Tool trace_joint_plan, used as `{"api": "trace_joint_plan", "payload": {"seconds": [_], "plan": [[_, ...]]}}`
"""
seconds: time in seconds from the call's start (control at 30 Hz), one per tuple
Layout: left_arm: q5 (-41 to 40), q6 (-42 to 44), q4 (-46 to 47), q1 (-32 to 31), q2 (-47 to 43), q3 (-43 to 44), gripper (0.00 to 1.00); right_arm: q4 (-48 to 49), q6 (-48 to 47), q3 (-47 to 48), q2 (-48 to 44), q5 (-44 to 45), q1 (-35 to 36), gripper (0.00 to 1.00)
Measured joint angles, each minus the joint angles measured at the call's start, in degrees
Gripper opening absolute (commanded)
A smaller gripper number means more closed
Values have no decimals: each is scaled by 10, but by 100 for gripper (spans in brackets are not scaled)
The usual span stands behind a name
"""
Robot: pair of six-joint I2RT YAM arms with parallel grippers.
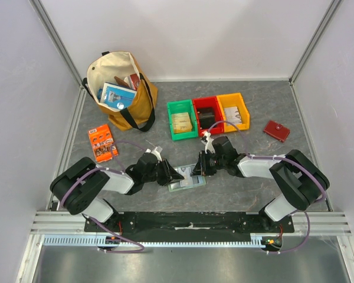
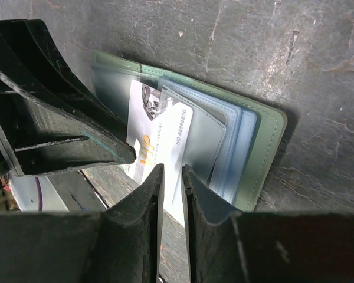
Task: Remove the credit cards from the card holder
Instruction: Remove the credit card from the card holder.
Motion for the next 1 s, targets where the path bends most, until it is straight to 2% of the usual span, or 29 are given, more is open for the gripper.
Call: {"api": "trace_joint_plan", "payload": {"seconds": [0.17,0.4,0.77,0.93,1.0], "plan": [[14,-1,32,1,30,0,2,1,0,-1,0,-2,-2,25],[19,-1,24,9,0,-8,2,0,-2,-7,-6,-6,-12,25],[-32,37,-169,22,-150,-12,2,-37,-30,-1,-23,-2,-17,29],[-48,59,-251,25,-193,-3,2,-122,-65,23,-56,31,-21,43],[-57,74,-292,25,-214,12,2,-162,-82,42,-73,40,-23,56]]}}
